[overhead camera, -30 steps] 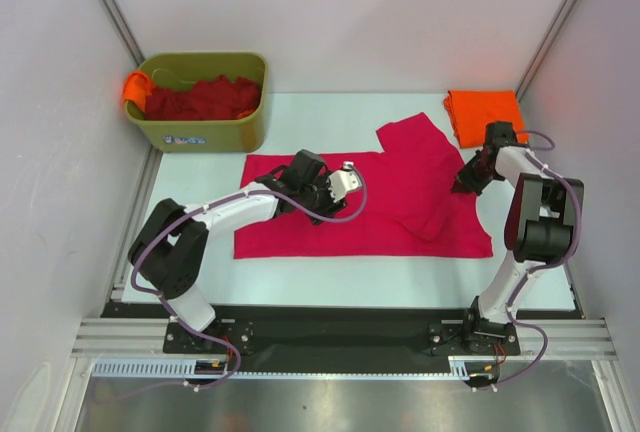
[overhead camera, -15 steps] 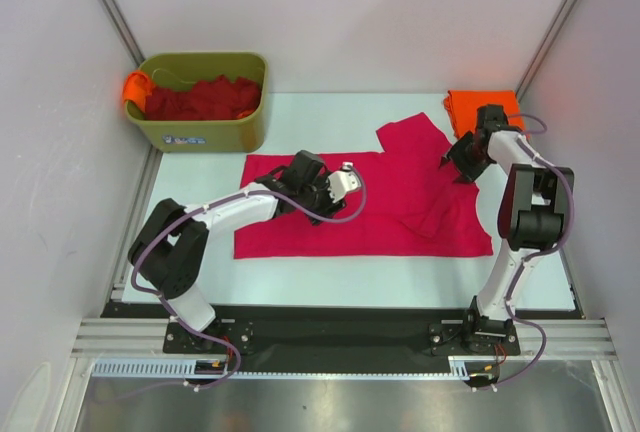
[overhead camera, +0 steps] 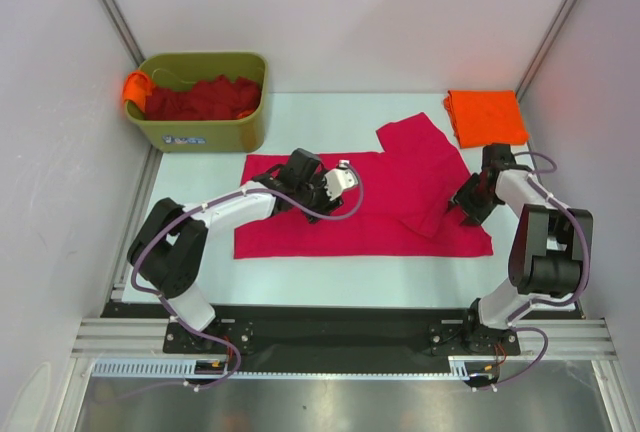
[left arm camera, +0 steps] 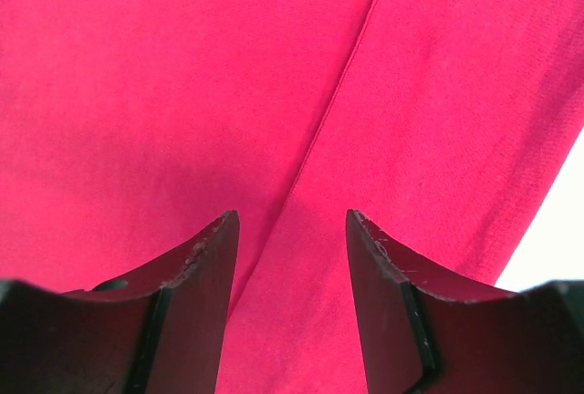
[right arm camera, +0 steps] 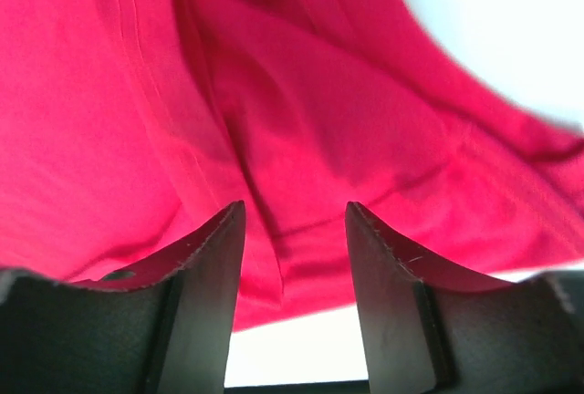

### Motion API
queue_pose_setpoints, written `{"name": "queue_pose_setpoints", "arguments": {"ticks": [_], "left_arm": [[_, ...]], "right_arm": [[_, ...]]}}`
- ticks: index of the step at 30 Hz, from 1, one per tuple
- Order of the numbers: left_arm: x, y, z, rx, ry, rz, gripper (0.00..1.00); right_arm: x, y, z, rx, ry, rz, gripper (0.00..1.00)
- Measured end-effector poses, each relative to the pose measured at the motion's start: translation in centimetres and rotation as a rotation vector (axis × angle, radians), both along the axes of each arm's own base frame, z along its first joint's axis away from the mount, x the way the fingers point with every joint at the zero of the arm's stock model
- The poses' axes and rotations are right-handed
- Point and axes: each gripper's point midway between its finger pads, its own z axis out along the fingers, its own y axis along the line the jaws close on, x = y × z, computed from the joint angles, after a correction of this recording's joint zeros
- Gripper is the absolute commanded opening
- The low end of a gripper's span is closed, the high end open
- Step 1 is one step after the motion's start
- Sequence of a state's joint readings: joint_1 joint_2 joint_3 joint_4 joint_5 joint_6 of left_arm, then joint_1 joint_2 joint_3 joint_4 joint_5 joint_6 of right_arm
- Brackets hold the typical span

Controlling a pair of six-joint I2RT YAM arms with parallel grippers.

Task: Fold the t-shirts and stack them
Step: Fold the tshirt

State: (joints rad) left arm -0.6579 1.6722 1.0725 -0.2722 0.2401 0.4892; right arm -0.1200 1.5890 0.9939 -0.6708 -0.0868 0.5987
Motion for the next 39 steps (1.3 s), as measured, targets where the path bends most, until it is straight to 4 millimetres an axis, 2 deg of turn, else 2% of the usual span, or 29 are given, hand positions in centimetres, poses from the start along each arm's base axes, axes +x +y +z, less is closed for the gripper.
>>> {"name": "queue_pose_setpoints", "arguments": {"ticks": [5, 15, 17, 22, 26, 28, 32, 35, 39], "left_arm": [[0.0, 0.0, 0.0, 0.001, 0.001, 0.000, 0.56], [-0.1, 0.1, -0.1, 0.004, 0.004, 0.000, 0.56], [-0.1, 0.1, -0.1, 0.005, 0.005, 0.000, 0.56], [-0.1, 0.1, -0.1, 0.005, 0.005, 0.000, 0.56], [-0.1, 0.1, -0.1, 0.005, 0.005, 0.000, 0.56], [-0.1, 0.1, -0.1, 0.005, 0.004, 0.000, 0.56], [-0.1, 0.1, -0.1, 0.006, 0.004, 0.001, 0.56], [-0.1, 0.1, -0.1, 0.007, 0.002, -0.002, 0.56], [0.0, 0.2, -0.1, 0.008, -0.001, -0.003, 0.56]], "right_arm": [[1.0, -0.1, -0.6, 0.030, -0.022, -0.008, 0.50], [1.6, 3.1, -1.5, 0.102, -0.044, 0.039, 0.50], [1.6, 3.4, -1.9, 0.110, -0.032, 0.043, 0.45], [1.9, 3.6, -1.9, 0.116, -0.028, 0.036, 0.44], [2.1, 4.1, -1.7, 0.128, -0.037, 0.044, 0.31], [2.3, 4.5, -1.5, 0.139, -0.042, 0.046, 0.28], [3.2, 5.0, -1.0, 0.151, -0.058, 0.050, 0.11], [4.2, 5.1, -0.6, 0.155, -0.070, 0.051, 0.06], [6.0, 5.5, 0.1, 0.157, -0.094, 0.054, 0.06]]}}
